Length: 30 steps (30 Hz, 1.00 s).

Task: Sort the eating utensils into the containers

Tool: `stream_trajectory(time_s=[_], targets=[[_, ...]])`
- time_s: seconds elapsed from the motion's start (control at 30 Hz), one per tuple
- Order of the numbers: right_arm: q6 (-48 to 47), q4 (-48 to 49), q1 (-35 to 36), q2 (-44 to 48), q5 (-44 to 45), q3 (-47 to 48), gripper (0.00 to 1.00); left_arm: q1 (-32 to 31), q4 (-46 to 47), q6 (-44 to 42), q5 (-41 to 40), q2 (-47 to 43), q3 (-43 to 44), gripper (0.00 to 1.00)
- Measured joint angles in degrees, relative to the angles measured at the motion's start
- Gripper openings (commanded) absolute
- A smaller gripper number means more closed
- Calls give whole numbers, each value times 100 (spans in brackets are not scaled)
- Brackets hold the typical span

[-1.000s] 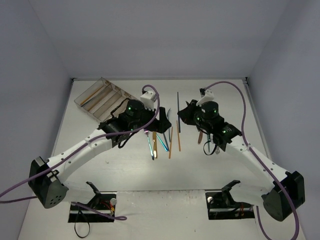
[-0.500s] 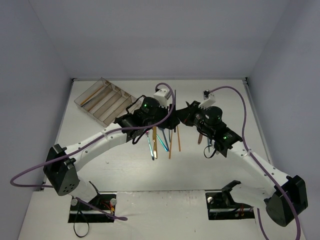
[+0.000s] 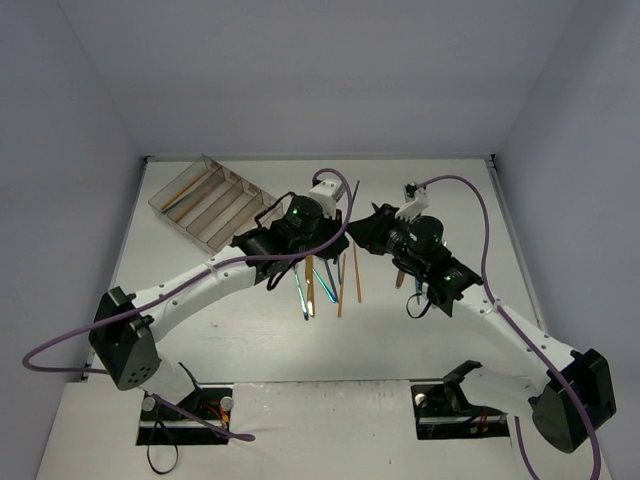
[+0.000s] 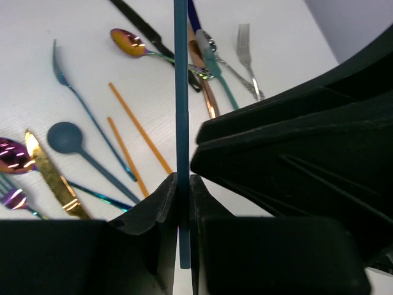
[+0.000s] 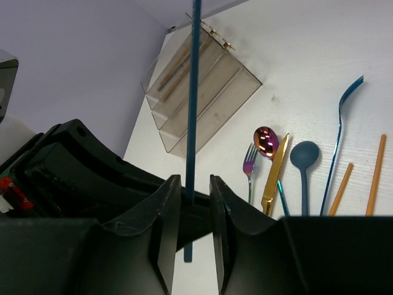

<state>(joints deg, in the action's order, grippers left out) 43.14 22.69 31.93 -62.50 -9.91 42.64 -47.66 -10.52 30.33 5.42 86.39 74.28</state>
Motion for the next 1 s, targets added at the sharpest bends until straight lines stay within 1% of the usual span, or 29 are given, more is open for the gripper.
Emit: stream_trajectory(time_s=[0.13, 0.2, 0.27, 0.33, 0.37, 0.47, 0.57, 0.63, 0.7, 0.87, 1.0], targets=[[-121, -36, 3, 0, 34, -108, 38, 145, -268, -204, -293, -69, -23, 0], [-218, -129, 3, 0, 77, -114, 39, 325, -354, -308, -386, -184, -115, 0], [-351, -220, 3, 6, 160, -112, 40, 643, -446, -448, -380, -343, -231, 0], [-521, -399, -8, 18, 272, -90, 40, 1028, -541, -710, -357, -490, -323, 0], [-621, -505, -14, 36, 340, -77, 40, 1386, -609, -888, -335, -635, -394, 0], [-938, -775, -49, 107, 495, -45, 40, 2280, -731, -1677, -418, -871, -464, 0], [-1206, -929, -78, 155, 524, -31, 40, 3020, -809, -2485, -656, -864, -399, 0], [-1371, -1015, -78, 153, 516, -31, 40, 3493, -996, -3078, -764, -623, -152, 0], [-1517, -1083, -81, 143, 477, -31, 40, 3827, -1058, -3612, -778, -279, 171, 0], [-1794, -1172, -86, 77, 297, -31, 40, 4785, -957, -4817, -513, 661, 829, 2], [-1965, -1232, -104, 26, 140, -31, 40, 5402, -842, -5663, -326, 1512, 1307, 2]])
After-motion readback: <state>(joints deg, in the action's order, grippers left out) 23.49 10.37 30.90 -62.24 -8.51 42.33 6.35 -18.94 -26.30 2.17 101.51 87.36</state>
